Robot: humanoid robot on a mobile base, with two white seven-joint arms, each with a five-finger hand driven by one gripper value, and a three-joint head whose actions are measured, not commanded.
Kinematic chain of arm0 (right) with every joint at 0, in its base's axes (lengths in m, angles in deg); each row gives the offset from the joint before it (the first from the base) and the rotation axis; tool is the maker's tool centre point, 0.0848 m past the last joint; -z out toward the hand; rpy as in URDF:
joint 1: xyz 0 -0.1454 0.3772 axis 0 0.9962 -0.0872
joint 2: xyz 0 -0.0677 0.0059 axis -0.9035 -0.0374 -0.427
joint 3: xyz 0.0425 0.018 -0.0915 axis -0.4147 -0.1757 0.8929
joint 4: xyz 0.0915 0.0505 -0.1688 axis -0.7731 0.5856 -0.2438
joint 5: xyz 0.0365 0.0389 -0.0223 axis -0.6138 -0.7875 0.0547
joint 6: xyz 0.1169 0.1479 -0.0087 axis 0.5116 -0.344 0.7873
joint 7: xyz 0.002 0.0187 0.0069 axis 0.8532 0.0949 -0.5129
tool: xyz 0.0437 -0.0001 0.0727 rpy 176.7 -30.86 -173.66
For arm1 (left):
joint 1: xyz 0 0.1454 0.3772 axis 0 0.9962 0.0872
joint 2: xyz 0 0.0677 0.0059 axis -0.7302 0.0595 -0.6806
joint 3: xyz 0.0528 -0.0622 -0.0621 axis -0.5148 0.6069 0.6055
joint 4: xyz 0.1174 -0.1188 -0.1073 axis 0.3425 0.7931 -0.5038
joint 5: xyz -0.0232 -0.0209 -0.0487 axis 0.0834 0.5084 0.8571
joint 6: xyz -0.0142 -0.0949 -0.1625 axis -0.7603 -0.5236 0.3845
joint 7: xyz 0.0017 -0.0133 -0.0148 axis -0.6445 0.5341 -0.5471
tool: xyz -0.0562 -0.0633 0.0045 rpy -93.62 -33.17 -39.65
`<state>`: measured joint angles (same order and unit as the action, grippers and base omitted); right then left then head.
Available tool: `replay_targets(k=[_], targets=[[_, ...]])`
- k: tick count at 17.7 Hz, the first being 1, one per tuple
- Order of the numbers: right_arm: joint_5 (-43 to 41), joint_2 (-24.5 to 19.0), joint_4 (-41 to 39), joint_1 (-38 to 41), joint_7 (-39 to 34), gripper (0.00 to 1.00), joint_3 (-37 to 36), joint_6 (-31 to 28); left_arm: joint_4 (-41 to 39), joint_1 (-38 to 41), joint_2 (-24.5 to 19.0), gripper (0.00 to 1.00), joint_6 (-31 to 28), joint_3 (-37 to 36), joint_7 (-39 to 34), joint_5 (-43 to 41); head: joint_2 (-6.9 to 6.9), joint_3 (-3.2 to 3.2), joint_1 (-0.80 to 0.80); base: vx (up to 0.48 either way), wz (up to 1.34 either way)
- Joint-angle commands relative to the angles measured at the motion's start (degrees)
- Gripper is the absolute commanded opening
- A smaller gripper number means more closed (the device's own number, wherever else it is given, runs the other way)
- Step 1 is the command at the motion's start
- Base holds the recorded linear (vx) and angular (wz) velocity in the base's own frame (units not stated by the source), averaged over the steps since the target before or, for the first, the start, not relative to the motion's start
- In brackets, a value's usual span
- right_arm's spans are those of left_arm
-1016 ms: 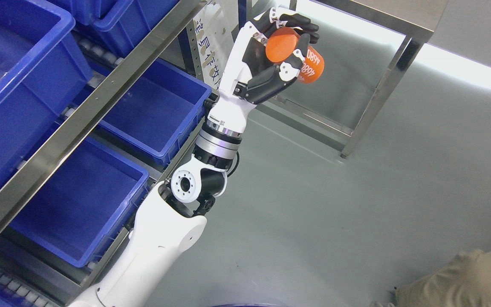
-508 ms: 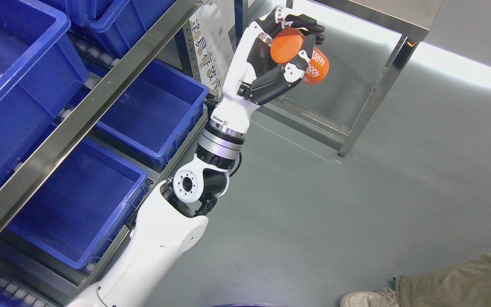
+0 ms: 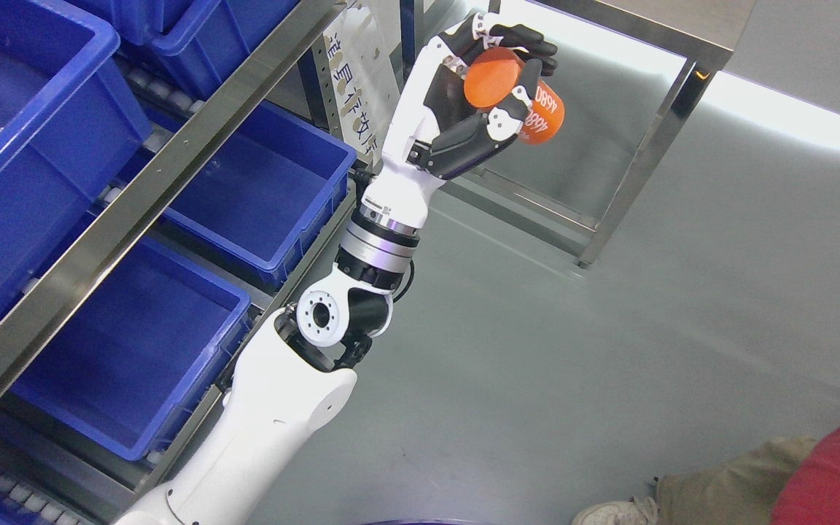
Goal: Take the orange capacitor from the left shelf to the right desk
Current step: 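Carry the orange container over the red tray on the steel table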
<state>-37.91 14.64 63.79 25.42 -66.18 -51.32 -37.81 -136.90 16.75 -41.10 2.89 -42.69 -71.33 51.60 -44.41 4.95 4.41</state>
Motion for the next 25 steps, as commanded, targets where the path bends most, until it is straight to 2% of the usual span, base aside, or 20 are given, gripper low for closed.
replay_targets(k=[1, 12, 25], targets=[[0.18, 1.00, -1.00, 1.27, -0.03, 1.00, -0.97, 0.34, 0.05, -0.11, -1.00, 0.02, 0.06, 0.80, -0.04, 0.00, 0.00, 0.00, 0.00, 0.000, 0.00], [0.18, 1.00, -1.00, 1.27, 0.06, 1.00, -0.97, 0.34, 0.05, -1.69, -1.00, 0.02, -1.70, 0.80, -0.04, 1.23, -0.01, 0.00, 0.00, 0.076, -0.19], [0.18, 1.00, -1.00, 1.27, -0.03, 1.00, -0.97, 0.34, 0.14, -4.76, -1.00, 0.02, -7.59, 2.65, -0.04, 1.40, -0.01, 0.00, 0.00, 0.262, -0.11]])
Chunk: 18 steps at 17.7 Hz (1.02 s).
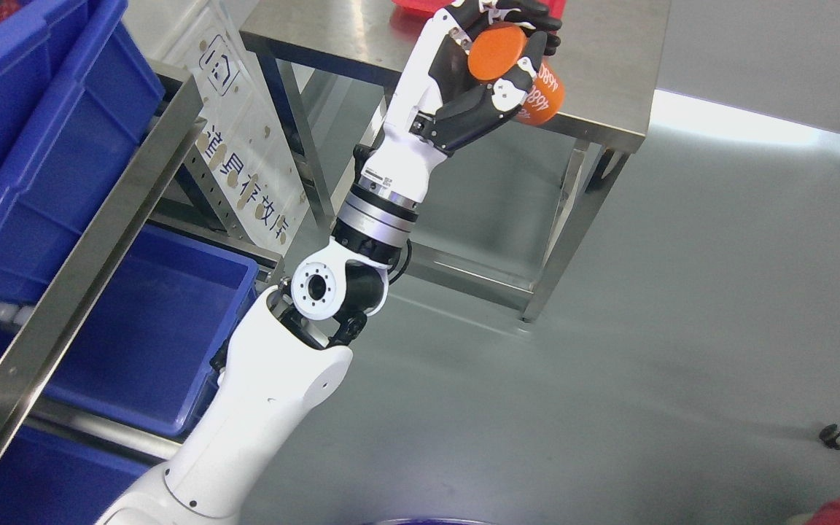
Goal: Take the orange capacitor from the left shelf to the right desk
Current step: 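Carry the orange container over the red tray on the steel table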
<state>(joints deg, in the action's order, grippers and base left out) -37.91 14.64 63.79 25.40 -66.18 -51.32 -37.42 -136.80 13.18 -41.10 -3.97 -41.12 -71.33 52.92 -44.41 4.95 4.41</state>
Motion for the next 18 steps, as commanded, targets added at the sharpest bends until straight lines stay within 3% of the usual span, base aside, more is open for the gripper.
replay_targets(k=[1, 5, 9, 14, 18], targets=[[0.18, 1.00, -1.00, 1.30, -0.03, 1.00, -0.97, -0.05, 0.05, -1.37, -1.00, 0.02, -1.87, 1.08, -0.04, 0.08, 0.00, 0.00, 0.00, 0.326, -0.05], [0.18, 1.00, -1.00, 1.30, 0.06, 1.00, -0.97, -0.05, 1.79, -5.75, -1.00, 0.02, -7.66, 0.56, 0.05, 0.08, 0.00, 0.00, 0.00, 0.293, -0.06], [0.18, 1.00, -1.00, 1.30, 0.06, 1.00, -0.97, -0.05, 10.74, -12.43, -1.00, 0.02, -14.26, 0.21, -0.04, -1.06, 0.00, 0.00, 0.00, 0.280, -0.10], [0.18, 1.00, -1.00, 1.30, -0.03, 1.00, -0.97, -0.05, 28.14, -19.56, -1.00, 0.03, -14.19, -1.72, -0.39, -1.94, 0.00, 0.00, 0.00, 0.252, 0.00], [0.18, 1.00, -1.00, 1.30, -0.03, 1.00, -0.97, -0.05, 37.11, -21.41, -1.00, 0.04, -14.10, -3.65, -0.57, -3.96, 0.00, 0.00, 0.00, 0.207, 0.00]])
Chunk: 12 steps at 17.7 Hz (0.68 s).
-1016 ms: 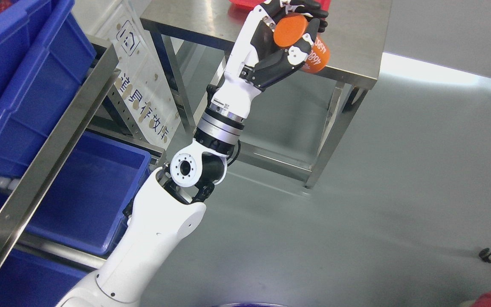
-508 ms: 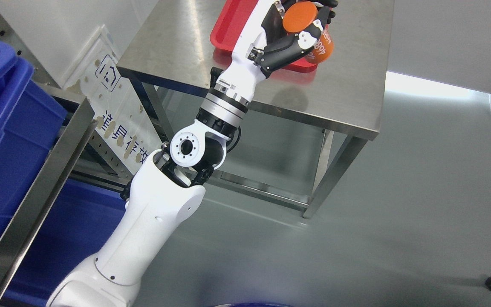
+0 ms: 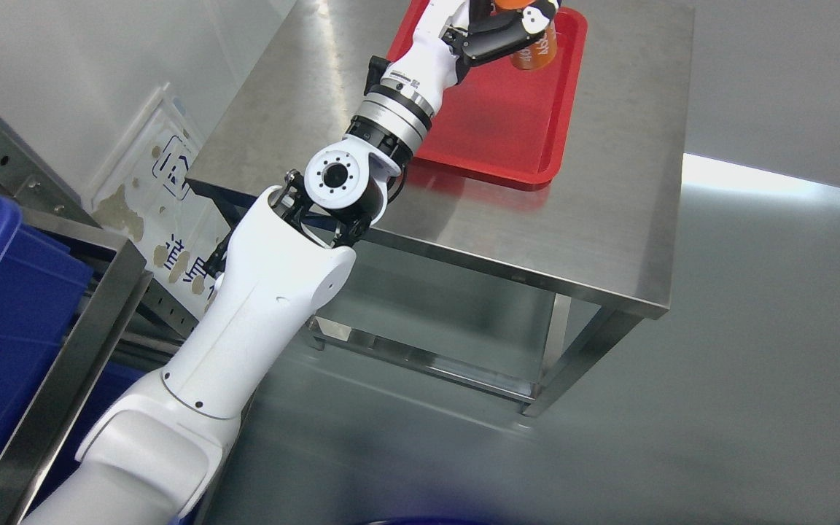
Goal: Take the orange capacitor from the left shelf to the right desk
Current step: 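Lower the orange container onto the red tray and open the left hand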
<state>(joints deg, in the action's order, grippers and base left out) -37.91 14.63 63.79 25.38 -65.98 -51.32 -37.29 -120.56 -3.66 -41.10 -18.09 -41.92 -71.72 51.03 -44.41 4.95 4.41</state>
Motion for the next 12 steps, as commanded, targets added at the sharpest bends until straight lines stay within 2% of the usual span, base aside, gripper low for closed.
replay_targets(k=[1, 5, 11, 12], targets=[[0.17, 1.01, -1.00, 1.31, -0.23, 1.00, -0.97, -0.19, 23.33, -4.58, -1.00, 0.04, 0.12, -3.30, -0.27, -3.82, 0.00, 0.00, 0.00, 0.139, 0.00], [0.17, 1.01, -1.00, 1.31, -0.23, 1.00, -0.97, -0.19, 29.32, -4.66, -1.00, 0.06, 2.22, -3.13, -1.49, -7.78, 0.00, 0.00, 0.00, 0.138, 0.00], [0.17, 1.01, -1.00, 1.31, -0.23, 1.00, -0.97, -0.19, 30.39, -4.14, -1.00, 0.15, 2.40, -5.59, -1.68, -8.23, 0.00, 0.00, 0.00, 0.079, 0.00], [0.17, 1.01, -1.00, 1.31, -0.14, 1.00, -1.06, -0.19, 30.04, -4.14, -1.00, 0.20, 2.92, -5.59, -1.59, -8.14, 0.00, 0.00, 0.00, 0.026, 0.00]])
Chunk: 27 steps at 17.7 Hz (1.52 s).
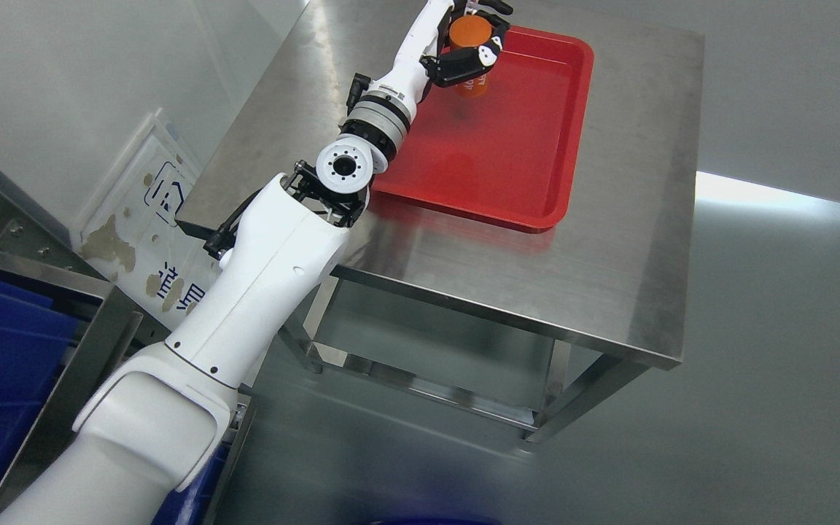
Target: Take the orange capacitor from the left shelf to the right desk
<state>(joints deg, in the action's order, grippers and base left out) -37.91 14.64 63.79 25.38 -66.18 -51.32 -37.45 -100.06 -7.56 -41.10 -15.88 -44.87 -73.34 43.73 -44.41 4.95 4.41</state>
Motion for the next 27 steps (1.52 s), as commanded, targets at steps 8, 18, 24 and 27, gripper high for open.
replay_targets(k=[8, 18, 24, 27], targets=[[0.18, 1.01, -1.00, 1.31, -0.02, 1.00, -0.97, -0.02, 7.44, -0.23, -1.00, 0.37, 1.24, -2.56, 1.09, 0.82, 0.00, 0.00, 0.00, 0.006, 0.00], [0.18, 1.01, -1.00, 1.31, 0.06, 1.00, -0.97, -0.02, -12.75, 2.03, -1.00, 1.00, -5.69, 24.04, 8.20, 4.25, 0.00, 0.00, 0.00, 0.000, 0.00], [0.18, 1.01, -1.00, 1.31, 0.06, 1.00, -0.97, -0.02, -35.62, 20.58, -1.00, 1.00, -12.82, 35.41, 15.16, 5.75, 0.00, 0.00, 0.00, 0.000, 0.00], [0.18, 1.01, -1.00, 1.31, 0.06, 1.00, -0.97, -0.02, -36.78, 24.54, -1.00, 1.00, -10.64, 36.12, 10.62, 5.84, 0.00, 0.00, 0.00, 0.000, 0.00]])
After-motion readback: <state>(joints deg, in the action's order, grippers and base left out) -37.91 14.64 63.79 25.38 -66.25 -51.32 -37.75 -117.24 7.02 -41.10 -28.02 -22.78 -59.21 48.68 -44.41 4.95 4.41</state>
